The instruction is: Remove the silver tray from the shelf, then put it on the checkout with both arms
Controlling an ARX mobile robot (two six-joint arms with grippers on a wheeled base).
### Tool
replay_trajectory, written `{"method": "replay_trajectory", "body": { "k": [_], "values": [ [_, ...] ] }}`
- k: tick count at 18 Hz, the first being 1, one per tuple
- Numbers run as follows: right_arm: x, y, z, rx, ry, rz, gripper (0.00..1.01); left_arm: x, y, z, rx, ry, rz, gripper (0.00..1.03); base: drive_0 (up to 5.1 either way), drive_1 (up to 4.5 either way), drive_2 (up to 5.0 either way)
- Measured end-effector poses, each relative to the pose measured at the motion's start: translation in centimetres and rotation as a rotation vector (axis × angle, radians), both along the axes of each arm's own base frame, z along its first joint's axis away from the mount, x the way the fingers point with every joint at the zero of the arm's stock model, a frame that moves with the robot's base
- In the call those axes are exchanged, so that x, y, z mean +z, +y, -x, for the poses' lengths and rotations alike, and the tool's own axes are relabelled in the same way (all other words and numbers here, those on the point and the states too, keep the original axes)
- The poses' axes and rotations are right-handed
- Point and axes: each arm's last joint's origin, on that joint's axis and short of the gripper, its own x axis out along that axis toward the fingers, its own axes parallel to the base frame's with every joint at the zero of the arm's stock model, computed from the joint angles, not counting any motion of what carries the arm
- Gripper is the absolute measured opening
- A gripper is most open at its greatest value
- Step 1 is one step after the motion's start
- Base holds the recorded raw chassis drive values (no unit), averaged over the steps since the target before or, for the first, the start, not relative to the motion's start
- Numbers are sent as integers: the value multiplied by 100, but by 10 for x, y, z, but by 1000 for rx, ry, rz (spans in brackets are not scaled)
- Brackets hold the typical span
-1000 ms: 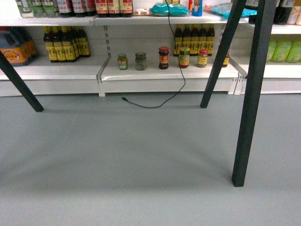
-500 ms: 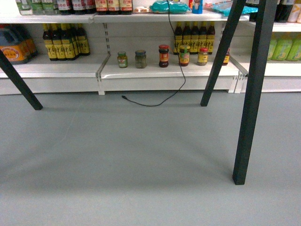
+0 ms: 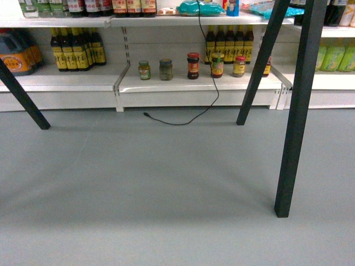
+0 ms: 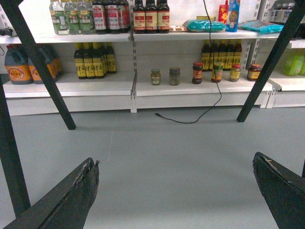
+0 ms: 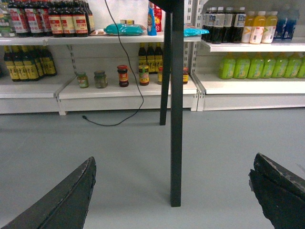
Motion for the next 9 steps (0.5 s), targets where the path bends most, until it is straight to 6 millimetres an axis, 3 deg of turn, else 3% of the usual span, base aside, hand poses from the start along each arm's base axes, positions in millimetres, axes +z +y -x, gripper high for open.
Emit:
{"method": "replay_trajectory", "body": {
  "k": [9],
  "values": [
    [0, 0, 0, 0, 0, 0, 98, 0, 0, 0, 0, 0, 0, 98, 0, 0, 0]
  ]
}}
